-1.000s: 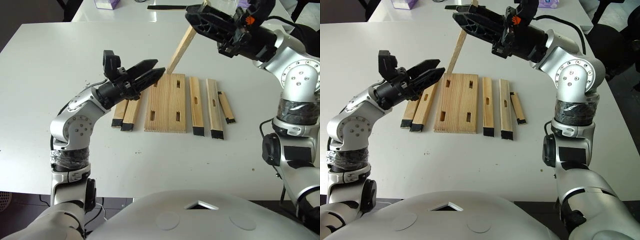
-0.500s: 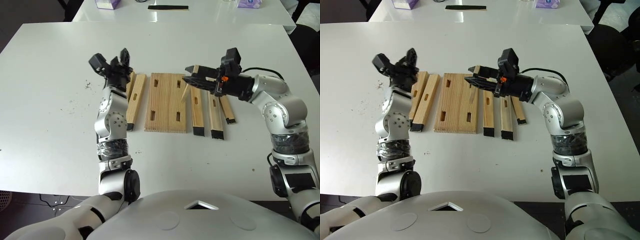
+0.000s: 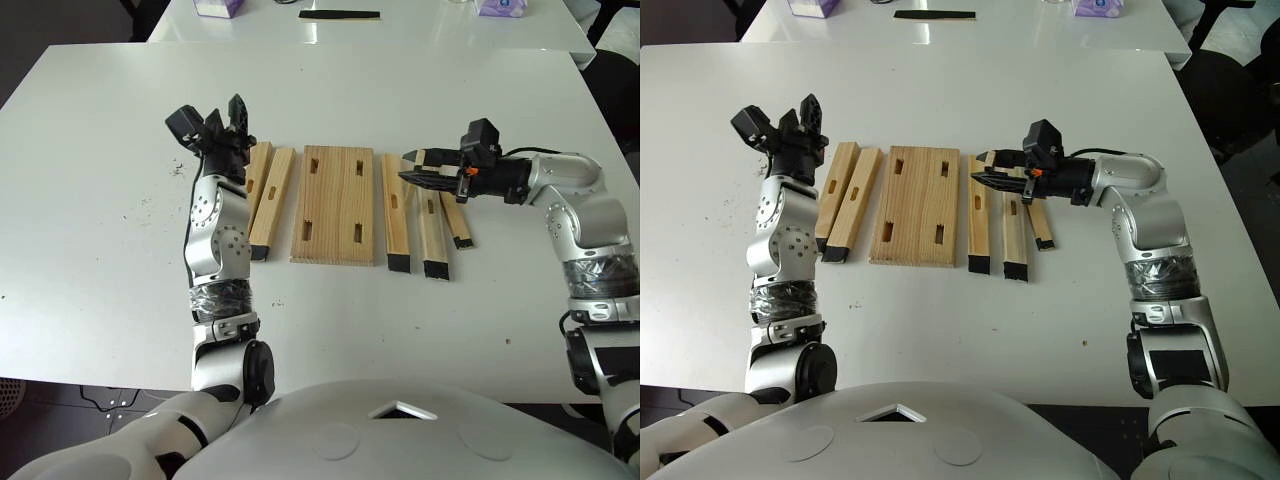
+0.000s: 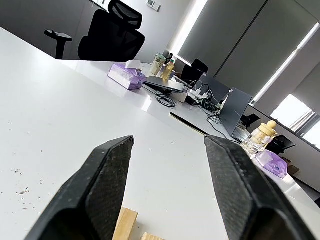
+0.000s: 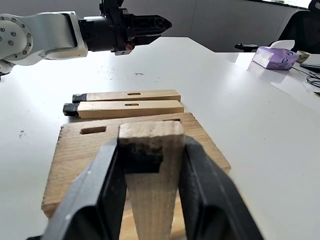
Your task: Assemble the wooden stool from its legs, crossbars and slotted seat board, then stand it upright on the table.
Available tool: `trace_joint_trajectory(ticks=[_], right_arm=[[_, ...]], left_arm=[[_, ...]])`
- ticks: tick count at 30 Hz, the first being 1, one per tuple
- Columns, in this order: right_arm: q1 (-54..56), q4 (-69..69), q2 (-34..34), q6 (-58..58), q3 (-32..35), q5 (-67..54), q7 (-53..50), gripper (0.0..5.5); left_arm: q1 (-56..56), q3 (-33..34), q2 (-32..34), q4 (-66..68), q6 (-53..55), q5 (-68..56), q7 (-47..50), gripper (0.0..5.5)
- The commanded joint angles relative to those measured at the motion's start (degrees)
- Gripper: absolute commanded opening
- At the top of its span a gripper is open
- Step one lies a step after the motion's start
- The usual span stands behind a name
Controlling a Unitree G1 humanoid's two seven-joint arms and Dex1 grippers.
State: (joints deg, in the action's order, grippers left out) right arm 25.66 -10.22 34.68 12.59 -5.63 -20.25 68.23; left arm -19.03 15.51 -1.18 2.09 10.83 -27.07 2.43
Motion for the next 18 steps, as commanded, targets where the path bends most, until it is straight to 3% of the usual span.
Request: trace_joint_trajectory(ticks=[1, 18], right_arm=[[3.11, -3.62, 1.46, -2.55, 0.88, 0.50, 3.17, 1.30], [4.62, -11.76, 2.84, -7.46, 2.43, 0.76, 10.06, 1.30]], left_arm=[[-0.19, 0.24, 0.22, 0.84, -0.87, 0.89, -0.25, 2.64], [1.03, 0.48, 0.27, 3.34, -3.56, 1.90, -1.07, 2.64]])
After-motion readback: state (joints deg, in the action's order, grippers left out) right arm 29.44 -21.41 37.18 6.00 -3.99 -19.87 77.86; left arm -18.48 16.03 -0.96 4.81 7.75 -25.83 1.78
